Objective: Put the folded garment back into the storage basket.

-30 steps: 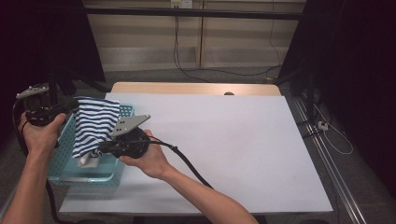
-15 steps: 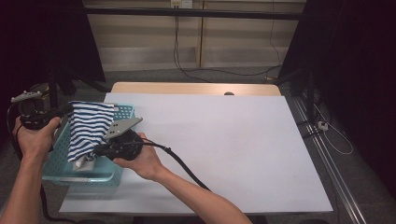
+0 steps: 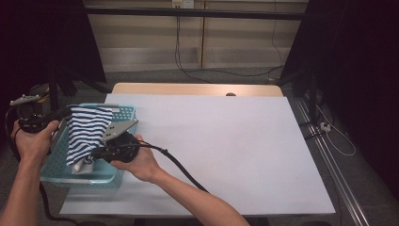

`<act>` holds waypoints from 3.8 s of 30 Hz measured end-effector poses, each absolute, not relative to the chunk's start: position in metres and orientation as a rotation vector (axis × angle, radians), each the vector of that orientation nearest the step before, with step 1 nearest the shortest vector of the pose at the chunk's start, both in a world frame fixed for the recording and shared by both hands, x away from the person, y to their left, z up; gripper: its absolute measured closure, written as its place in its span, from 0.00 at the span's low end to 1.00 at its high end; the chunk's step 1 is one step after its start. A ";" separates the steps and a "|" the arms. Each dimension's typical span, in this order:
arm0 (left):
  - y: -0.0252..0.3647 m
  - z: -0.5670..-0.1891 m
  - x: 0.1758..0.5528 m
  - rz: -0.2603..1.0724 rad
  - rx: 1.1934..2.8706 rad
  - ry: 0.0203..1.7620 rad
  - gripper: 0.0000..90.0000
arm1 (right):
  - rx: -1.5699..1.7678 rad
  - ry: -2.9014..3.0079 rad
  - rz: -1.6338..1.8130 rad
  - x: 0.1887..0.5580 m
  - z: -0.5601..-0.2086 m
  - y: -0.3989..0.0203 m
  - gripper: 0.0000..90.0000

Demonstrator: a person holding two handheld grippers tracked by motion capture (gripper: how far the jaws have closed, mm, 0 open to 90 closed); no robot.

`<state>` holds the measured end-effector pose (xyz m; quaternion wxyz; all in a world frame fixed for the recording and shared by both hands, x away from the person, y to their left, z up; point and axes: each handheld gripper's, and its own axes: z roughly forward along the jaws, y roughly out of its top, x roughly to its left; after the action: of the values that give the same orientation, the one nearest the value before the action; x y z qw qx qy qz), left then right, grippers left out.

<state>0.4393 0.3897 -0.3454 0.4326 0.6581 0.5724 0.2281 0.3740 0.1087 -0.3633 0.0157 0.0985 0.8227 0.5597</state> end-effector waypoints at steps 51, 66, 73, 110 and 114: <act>0.356 -0.389 0.477 0.507 1.872 1.546 0.95 | 0.341 2.711 1.609 0.383 -0.408 0.126 0.96; 0.348 -0.404 0.486 0.508 1.935 1.592 0.94 | 0.343 2.768 1.538 0.389 -0.414 0.119 0.94; 0.338 -0.410 0.489 0.503 1.894 1.611 0.94 | 0.351 2.792 1.510 0.389 -0.412 0.118 0.91; 0.343 -0.382 0.461 0.639 1.821 1.402 0.13 | 0.445 2.600 1.660 0.394 -0.396 0.096 0.32; 0.347 -0.375 0.453 0.639 1.796 1.362 0.11 | 0.479 2.574 1.683 0.396 -0.395 0.090 0.25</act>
<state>0.4531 0.3474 -0.3750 0.3888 0.7062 0.5357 0.2513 0.3963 0.0904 -0.3947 0.0148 0.1540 0.8269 0.5406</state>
